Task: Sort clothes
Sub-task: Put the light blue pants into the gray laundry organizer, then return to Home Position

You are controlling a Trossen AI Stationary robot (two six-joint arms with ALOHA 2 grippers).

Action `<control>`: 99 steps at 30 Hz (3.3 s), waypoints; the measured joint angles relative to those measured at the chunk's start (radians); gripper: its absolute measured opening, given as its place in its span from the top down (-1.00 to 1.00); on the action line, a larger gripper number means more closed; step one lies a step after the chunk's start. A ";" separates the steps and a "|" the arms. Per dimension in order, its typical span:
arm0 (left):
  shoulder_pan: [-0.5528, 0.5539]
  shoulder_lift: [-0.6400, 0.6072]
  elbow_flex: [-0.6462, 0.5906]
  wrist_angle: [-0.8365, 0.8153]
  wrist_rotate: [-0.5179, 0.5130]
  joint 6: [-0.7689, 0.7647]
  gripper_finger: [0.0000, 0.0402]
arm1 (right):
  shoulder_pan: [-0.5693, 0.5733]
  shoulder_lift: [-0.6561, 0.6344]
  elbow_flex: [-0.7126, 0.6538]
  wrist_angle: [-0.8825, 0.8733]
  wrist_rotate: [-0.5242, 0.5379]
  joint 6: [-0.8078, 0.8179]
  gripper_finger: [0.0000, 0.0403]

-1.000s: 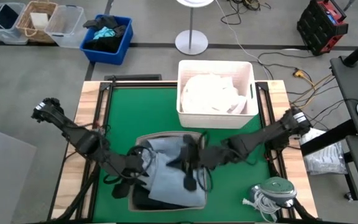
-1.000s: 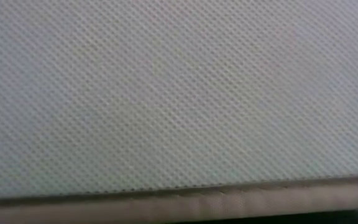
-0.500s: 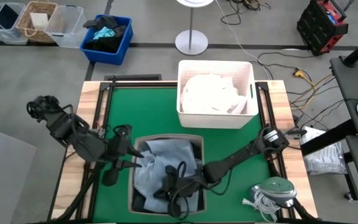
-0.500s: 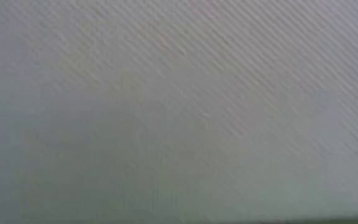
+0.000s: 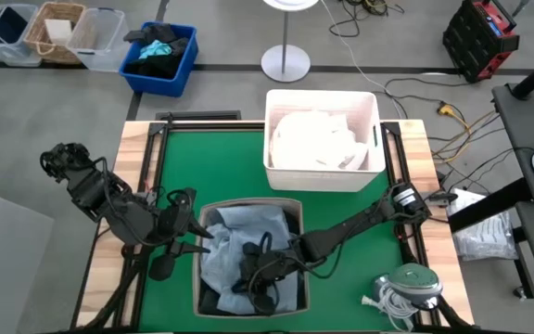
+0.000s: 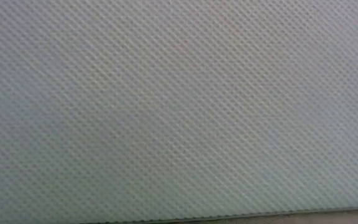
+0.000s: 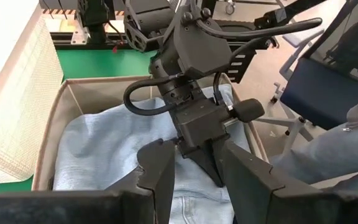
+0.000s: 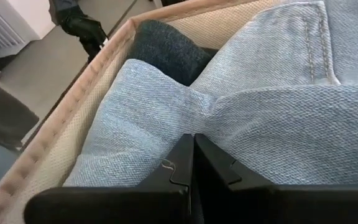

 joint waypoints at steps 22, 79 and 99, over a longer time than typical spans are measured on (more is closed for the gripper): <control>-0.002 -0.005 0.001 0.041 -0.125 0.131 0.43 | -0.001 -0.339 0.075 -0.026 0.098 -0.182 0.95; 0.608 -0.252 -0.333 0.715 0.122 0.440 0.43 | -0.454 -1.270 -0.451 -0.097 -0.286 -0.526 0.94; 0.649 -0.587 -0.749 0.784 0.124 0.231 0.43 | -0.513 -1.527 -0.820 0.042 -0.257 -0.315 0.94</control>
